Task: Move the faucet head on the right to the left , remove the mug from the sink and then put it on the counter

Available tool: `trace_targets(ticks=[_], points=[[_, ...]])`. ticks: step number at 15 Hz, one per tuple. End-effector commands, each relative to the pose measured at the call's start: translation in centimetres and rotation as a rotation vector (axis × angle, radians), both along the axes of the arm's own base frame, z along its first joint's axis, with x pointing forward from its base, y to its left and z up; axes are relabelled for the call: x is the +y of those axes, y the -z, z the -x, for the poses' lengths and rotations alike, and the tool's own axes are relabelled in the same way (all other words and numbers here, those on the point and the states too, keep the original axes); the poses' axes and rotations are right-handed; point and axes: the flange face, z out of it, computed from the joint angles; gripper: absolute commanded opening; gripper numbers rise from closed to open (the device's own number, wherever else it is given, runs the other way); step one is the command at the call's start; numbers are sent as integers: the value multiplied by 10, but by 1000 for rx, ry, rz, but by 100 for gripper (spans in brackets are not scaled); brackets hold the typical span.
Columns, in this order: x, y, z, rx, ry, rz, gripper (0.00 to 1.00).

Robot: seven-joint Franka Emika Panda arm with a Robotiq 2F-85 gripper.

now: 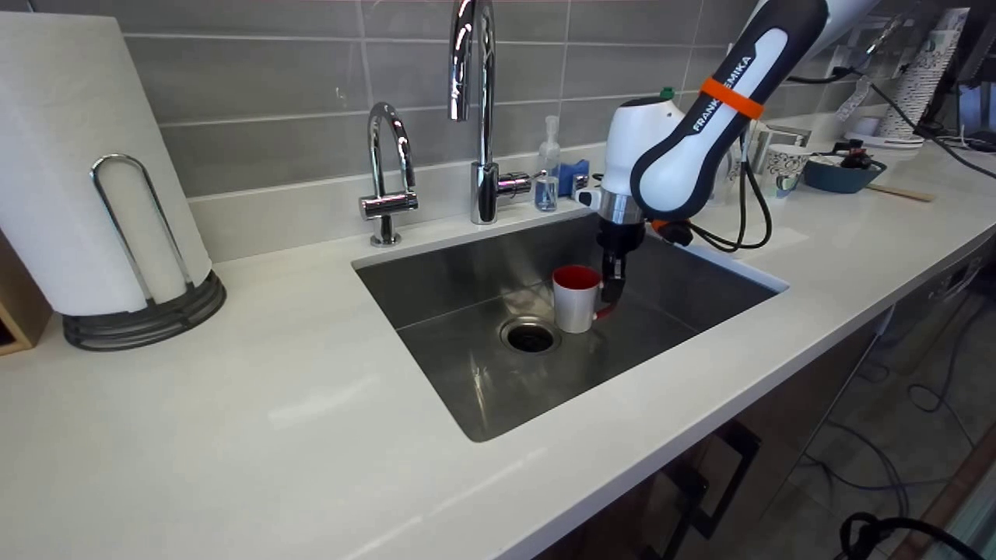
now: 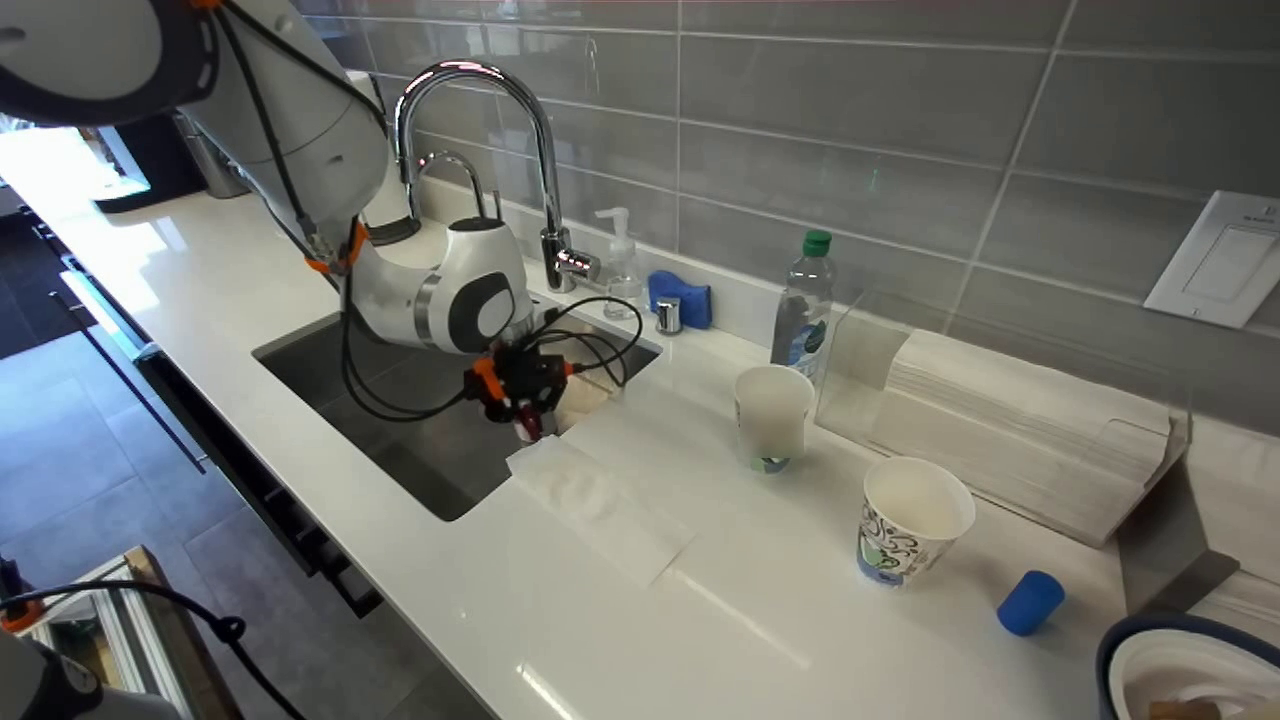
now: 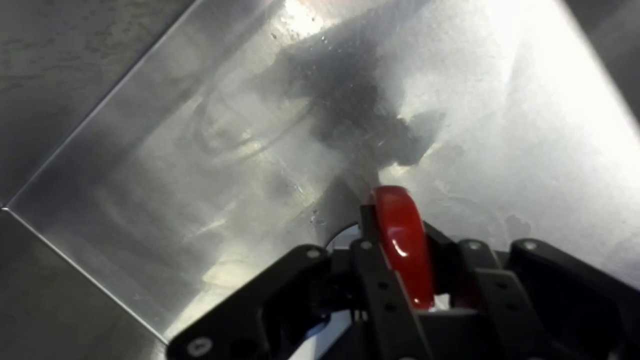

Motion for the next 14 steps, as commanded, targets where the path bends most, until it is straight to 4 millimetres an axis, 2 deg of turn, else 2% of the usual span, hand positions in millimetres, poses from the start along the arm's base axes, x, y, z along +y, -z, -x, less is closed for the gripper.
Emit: trace_targets(ticks=[1,7,8,9,12,14], points=[[-2,4,-1,11,9,7,0],[-2,6,0,18,9,11,2],[-2,6,0,19,9,9,31],[-2,6,0,20,9,8,33],[-3,7,1,25,11,8,52],[-4,7,2,32,12,7,55]])
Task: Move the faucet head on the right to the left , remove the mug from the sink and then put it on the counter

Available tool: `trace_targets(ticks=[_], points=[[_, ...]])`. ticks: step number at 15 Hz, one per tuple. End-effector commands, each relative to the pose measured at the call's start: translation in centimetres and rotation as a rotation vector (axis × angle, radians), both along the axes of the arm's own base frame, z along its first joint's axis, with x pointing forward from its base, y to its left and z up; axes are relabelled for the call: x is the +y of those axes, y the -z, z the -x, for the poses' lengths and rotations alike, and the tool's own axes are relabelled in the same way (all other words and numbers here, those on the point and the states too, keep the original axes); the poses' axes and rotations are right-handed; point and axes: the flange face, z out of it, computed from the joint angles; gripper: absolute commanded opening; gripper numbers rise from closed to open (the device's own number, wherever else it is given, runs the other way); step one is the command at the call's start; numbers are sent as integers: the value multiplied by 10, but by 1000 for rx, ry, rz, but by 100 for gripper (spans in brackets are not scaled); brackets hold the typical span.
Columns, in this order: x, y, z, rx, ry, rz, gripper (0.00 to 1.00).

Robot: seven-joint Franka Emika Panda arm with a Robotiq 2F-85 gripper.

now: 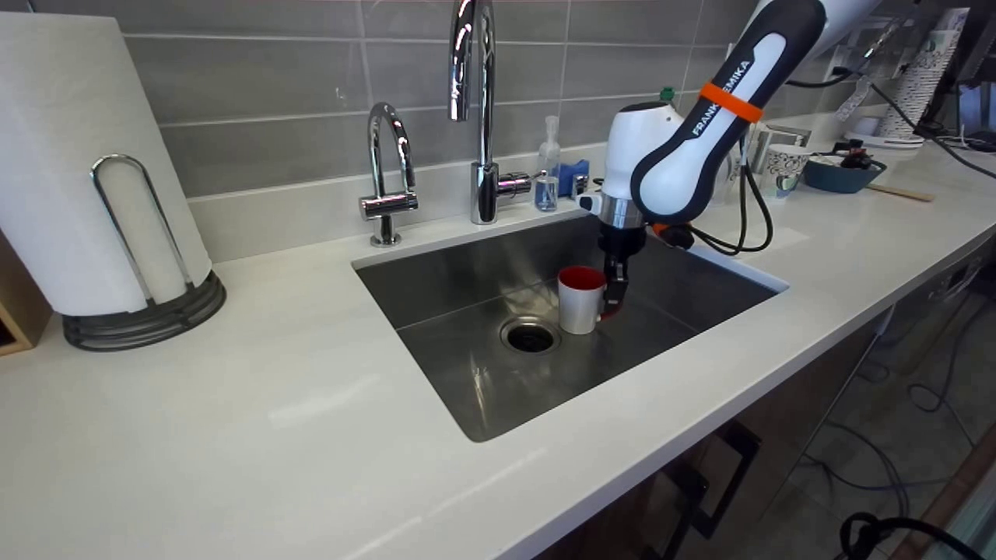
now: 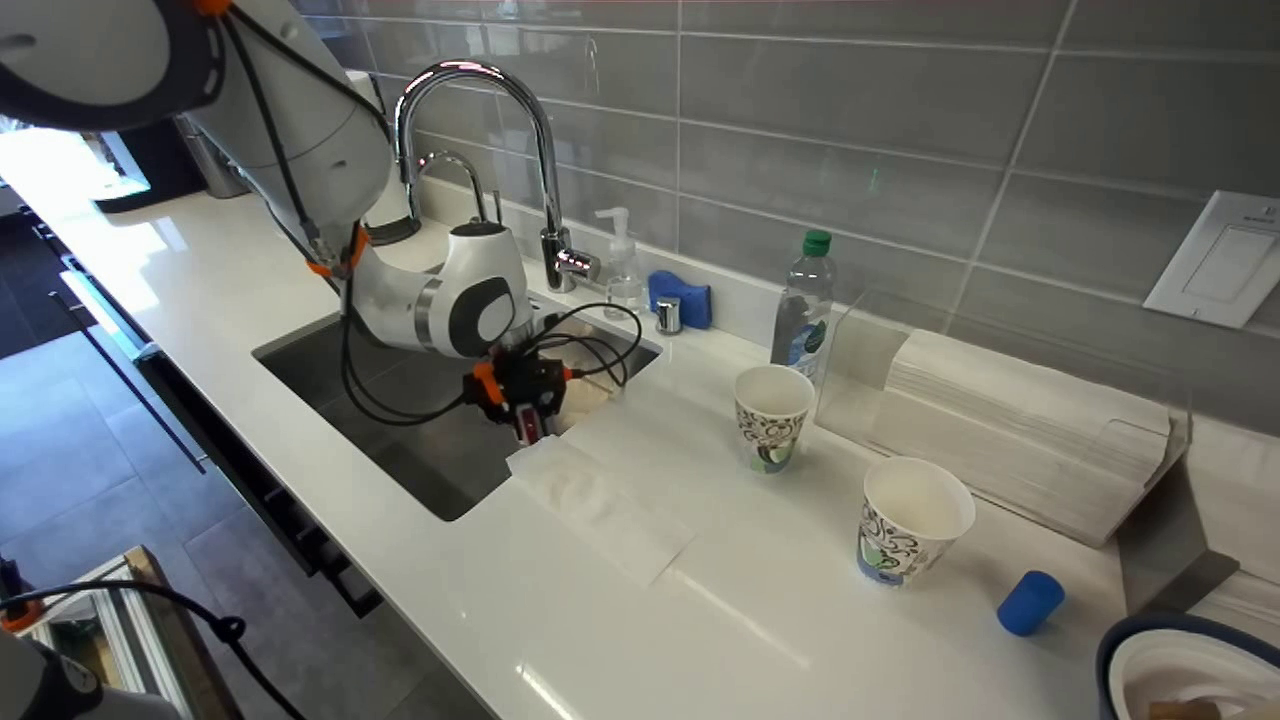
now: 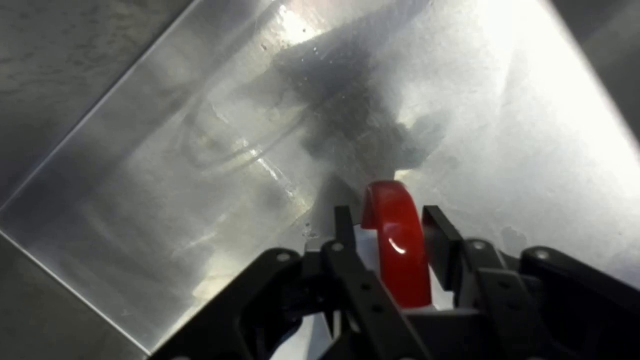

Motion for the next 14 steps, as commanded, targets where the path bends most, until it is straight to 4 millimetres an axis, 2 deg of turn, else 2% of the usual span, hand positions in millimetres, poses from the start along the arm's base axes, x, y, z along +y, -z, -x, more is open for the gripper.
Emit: trace_targets(ticks=[1,5,6,7,8,10,11,14], points=[[-3,0,0,18,12,6,60],[-4,2,3,47,12,20,56],[-5,3,3,53,13,22,51],[-5,4,3,56,14,25,51],[-5,4,3,58,15,26,45],[-6,4,4,63,16,29,42],[-6,4,4,64,16,30,38],[-7,3,4,61,21,31,38]])
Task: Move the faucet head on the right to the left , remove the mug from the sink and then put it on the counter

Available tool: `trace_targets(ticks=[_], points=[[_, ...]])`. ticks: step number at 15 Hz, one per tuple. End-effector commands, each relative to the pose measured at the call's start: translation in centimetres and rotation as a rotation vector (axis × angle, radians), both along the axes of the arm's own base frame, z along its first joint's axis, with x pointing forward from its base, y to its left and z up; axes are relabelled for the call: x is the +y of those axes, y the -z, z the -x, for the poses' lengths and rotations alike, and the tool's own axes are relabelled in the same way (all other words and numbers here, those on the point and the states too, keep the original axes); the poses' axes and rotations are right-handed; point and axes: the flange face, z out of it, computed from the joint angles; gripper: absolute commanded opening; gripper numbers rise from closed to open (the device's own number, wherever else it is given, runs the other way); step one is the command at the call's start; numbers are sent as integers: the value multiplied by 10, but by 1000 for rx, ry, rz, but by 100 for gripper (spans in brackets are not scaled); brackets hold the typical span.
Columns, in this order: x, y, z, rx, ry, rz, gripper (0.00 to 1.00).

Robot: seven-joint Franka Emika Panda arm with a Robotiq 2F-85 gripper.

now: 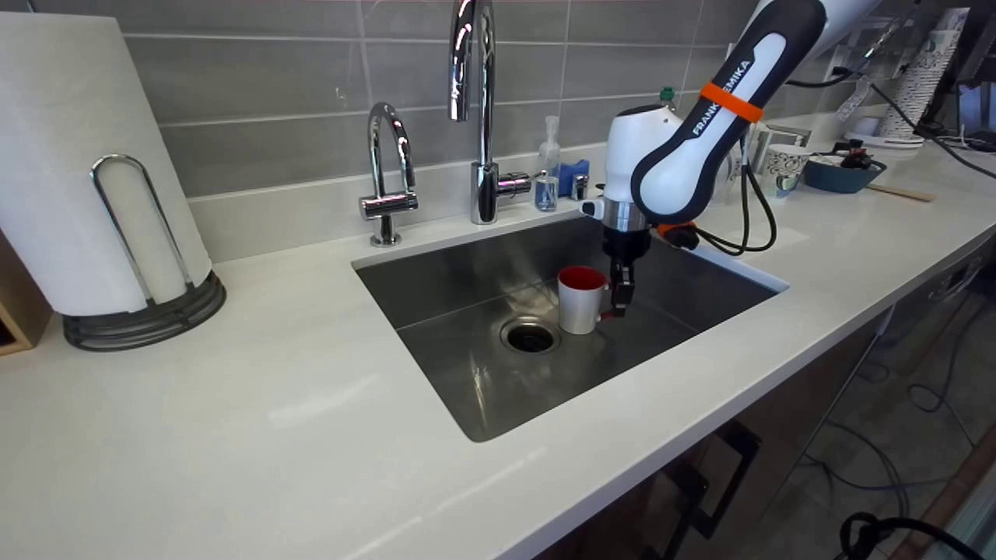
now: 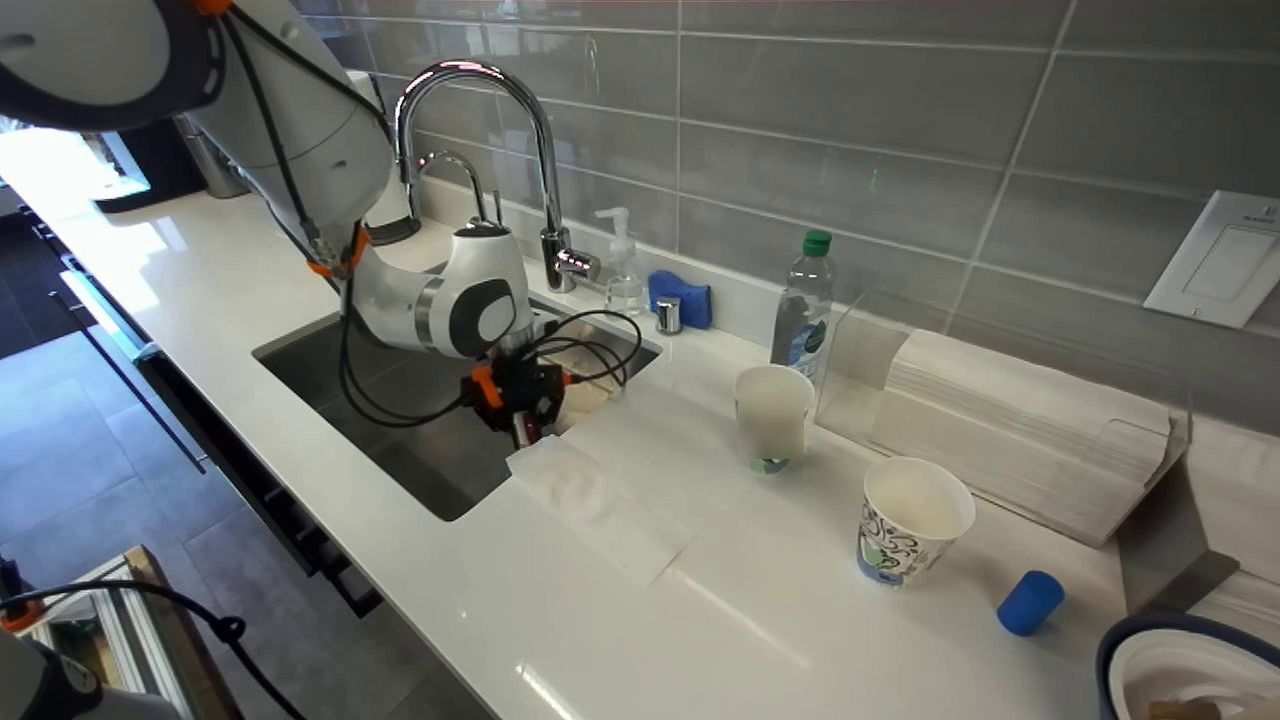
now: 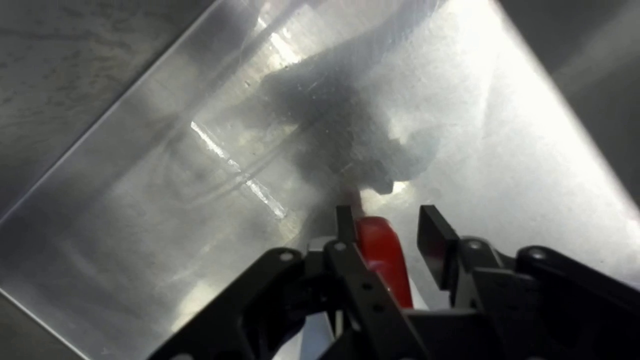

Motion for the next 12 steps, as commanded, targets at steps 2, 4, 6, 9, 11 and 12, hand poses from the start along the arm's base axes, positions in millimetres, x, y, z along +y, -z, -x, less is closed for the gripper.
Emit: trace_targets(ticks=[2,4,6,9,11,12], points=[[-4,-1,-2,4,18,11,35],[-5,-2,-3,0,24,11,30],[-5,-2,-4,-4,30,11,6],[-6,-2,-4,-8,36,10,4],[-6,-1,-4,-8,39,11,5],[-6,-1,-4,-8,40,12,5]])
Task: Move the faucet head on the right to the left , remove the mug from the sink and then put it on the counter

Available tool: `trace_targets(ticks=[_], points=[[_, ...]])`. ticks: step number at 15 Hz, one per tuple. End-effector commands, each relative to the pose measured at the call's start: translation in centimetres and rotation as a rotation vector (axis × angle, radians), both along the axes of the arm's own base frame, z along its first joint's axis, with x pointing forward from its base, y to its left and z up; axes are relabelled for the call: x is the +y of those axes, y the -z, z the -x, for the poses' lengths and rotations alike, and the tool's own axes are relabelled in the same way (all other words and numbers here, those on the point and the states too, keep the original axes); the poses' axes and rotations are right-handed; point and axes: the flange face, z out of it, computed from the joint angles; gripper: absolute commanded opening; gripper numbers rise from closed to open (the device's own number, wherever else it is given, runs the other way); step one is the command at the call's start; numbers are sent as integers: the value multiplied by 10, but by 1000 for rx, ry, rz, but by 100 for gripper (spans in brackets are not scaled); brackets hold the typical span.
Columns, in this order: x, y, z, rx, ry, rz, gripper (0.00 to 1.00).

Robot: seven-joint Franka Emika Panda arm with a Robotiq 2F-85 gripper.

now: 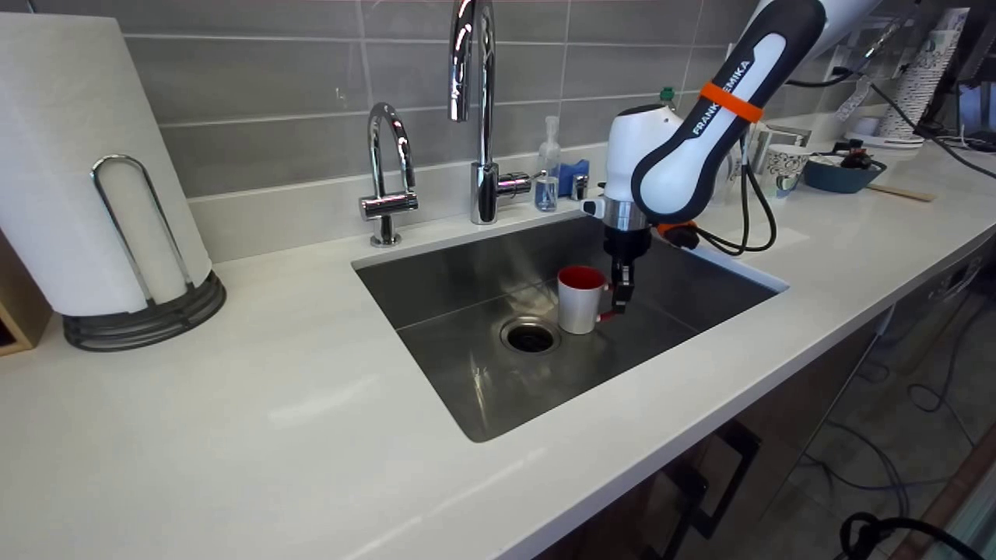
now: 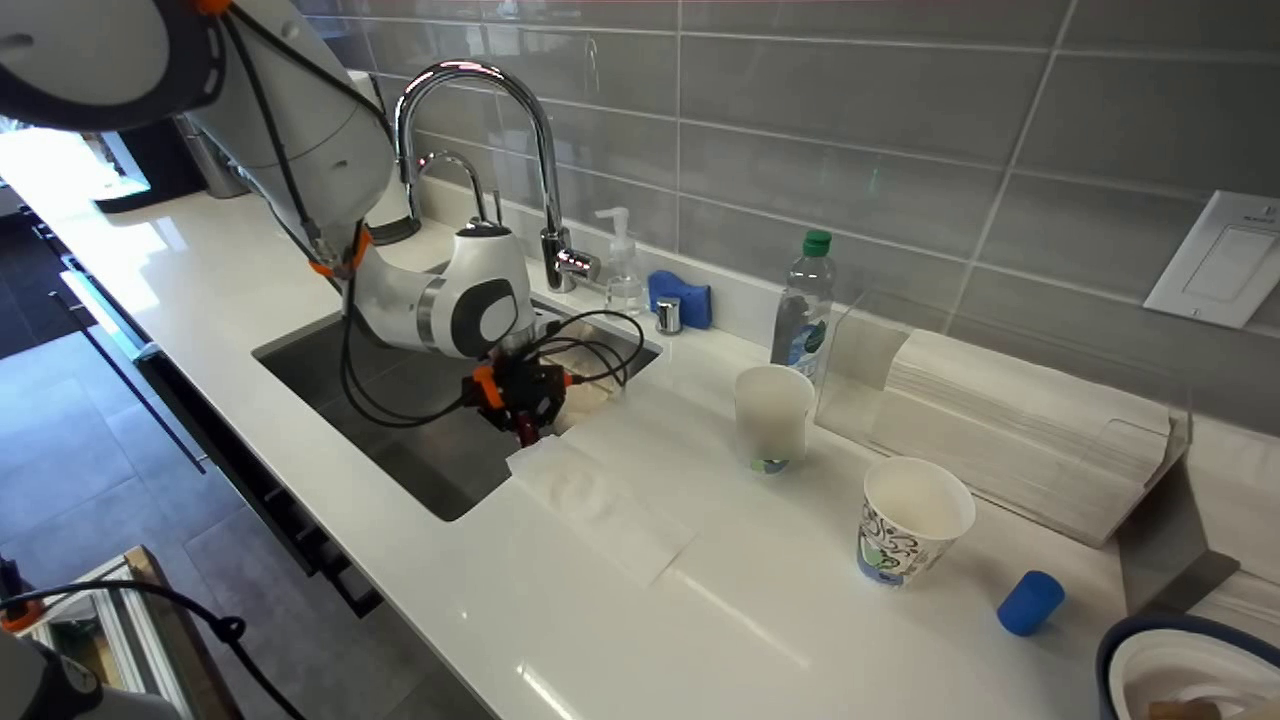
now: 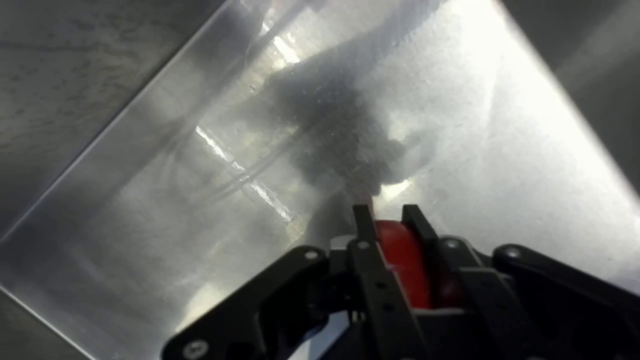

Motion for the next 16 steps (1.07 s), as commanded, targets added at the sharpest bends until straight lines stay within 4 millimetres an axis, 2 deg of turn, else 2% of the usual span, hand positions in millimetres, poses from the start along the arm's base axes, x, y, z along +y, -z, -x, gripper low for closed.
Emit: trace_targets(ticks=[1,11,16], points=[[-3,-1,-3,-7,22,7,5],[-13,-15,1,-91,67,-41,5],[-20,-23,12,-129,84,-67,5]])
